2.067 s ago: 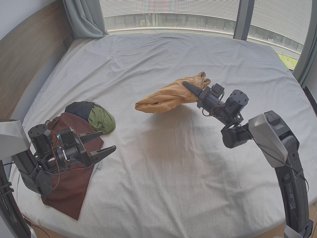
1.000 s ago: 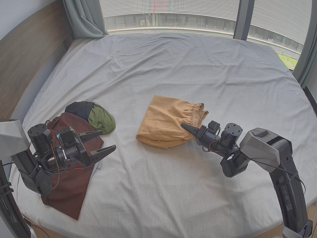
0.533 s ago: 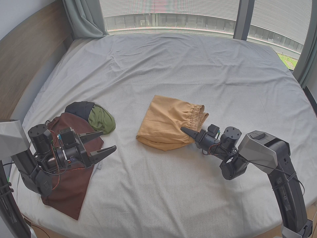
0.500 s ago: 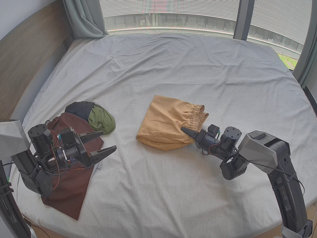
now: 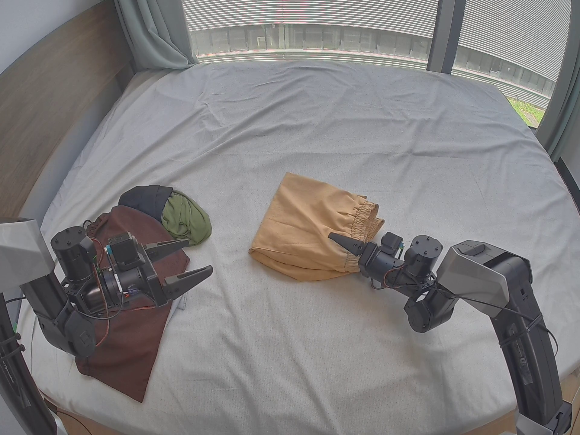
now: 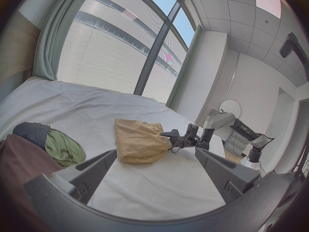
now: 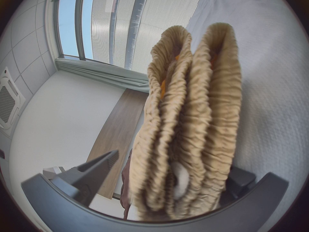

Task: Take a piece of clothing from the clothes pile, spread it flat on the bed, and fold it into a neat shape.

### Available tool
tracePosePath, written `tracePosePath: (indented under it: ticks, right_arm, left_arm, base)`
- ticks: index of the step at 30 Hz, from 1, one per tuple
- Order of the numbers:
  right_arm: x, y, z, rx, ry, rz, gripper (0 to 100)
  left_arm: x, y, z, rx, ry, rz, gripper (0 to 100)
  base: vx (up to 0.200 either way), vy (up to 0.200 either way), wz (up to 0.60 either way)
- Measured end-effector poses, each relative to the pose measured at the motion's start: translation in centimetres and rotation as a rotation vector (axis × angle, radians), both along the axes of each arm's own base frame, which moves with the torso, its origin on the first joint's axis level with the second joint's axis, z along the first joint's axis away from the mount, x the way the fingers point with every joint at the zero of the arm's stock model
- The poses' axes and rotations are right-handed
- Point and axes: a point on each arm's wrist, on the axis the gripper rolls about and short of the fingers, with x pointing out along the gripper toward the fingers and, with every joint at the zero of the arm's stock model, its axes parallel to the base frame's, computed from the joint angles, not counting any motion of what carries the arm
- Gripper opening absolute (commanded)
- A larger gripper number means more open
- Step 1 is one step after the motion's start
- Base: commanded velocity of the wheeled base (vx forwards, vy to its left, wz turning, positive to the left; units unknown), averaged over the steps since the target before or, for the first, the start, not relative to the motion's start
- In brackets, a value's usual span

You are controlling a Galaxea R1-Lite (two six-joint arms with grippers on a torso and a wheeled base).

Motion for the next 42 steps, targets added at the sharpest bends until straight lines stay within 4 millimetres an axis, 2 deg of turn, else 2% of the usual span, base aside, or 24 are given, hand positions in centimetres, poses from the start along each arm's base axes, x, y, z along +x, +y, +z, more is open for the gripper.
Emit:
tracePosePath:
  ticks: [5,13,17,20,28,32,42]
  right_arm:
    - [-1.3,-0.6,-0.3,-0.042,0.034,-0.005,100]
    - [-5.4,-1.6,-0.7,-0.173,0.085,0.004,100]
    - [-7.4,-1.9,0.1,-0.216,0.101,0.017,100]
    - [-8.4,-2.0,1.7,-0.221,0.083,0.023,100]
    - [-9.1,-2.1,6.1,-0.180,0.006,0.025,100]
    - [-8.5,-1.9,8.1,-0.139,-0.039,0.023,100]
    - [-7.9,-1.7,10.2,-0.106,-0.105,0.032,100]
  left_arm:
    - [0.0,0.0,0.2,-0.001,-0.006,0.002,100]
    - [-0.1,0.1,0.6,-0.010,-0.010,0.003,100]
    - [-0.2,0.1,0.8,-0.013,-0.014,0.003,100]
    - [-0.3,0.1,1.0,-0.014,-0.017,0.003,100]
    - [-0.3,0.1,1.1,-0.015,-0.020,0.003,100]
    - [-0.3,0.1,1.1,-0.014,-0.021,0.003,100]
    - [-0.3,0.0,1.1,-0.015,-0.020,0.001,100]
  base:
    - [0.000,0.000,0.00]
    - [0.000,0.000,0.00]
    - [0.000,0.000,0.00]
    - [0.000,0.000,0.00]
    - [0.000,0.000,0.00]
    - [0.000,0.000,0.00]
    - [0.000,0.000,0.00]
